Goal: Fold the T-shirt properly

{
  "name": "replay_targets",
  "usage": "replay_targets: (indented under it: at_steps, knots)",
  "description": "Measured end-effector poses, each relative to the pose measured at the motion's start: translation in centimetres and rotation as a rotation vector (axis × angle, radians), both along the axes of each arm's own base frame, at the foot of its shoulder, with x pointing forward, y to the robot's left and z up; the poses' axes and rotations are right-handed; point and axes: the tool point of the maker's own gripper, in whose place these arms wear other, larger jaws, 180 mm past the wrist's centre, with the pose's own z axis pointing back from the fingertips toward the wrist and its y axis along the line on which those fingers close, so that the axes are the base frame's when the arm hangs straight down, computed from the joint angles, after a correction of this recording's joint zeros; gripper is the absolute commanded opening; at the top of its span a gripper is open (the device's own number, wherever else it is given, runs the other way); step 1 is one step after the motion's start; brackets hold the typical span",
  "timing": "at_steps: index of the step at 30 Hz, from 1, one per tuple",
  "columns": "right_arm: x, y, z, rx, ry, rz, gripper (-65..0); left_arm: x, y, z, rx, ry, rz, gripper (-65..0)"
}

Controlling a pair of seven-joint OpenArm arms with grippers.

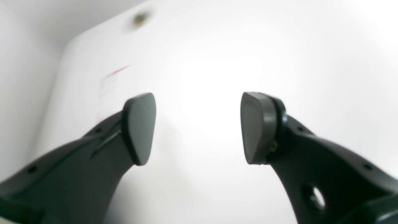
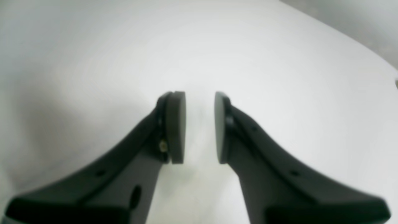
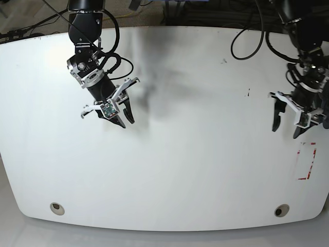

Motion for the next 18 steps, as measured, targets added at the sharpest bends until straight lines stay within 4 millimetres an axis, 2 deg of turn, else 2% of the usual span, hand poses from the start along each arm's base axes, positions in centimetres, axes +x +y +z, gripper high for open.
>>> replay_targets:
  at_steps: [2,5,6,9,12,18]
  knots:
    - [0.3,-2.1,-0.8,0.046,-0.04,-0.091,-50.6,0.5,-2.7,-1.2,-0.073,-0.062,0.029,-25.6]
    - [-0.2,-4.8,-1.6,0.065,-0.092,-0.187,-50.6,0.2,-6.8,-4.6,-0.072,-0.042,0.031,-25.4]
    - [-0.8,-5.5,-2.3,0.049,-0.081,-0.201,-50.6,-0.3,-8.3,-5.6,-0.078,-0.036,0.033,-25.4]
    - [-3.2,-6.3,-3.6,0.059,-0.054,-0.219,-50.6,-1.9,-10.7,-6.7,-0.113,-0.056,0.048,-25.4]
    - [-5.8,-7.2,-4.7,0.106,0.006,-0.247,-50.6,-4.5,-12.1,-8.0,-0.112,-0.007,0.039,-25.7]
    - [-11.1,-9.1,-5.0,0.16,0.082,-0.292,-50.6,-11.3,-13.2,-8.6,-0.129,0.082,0.048,-25.8]
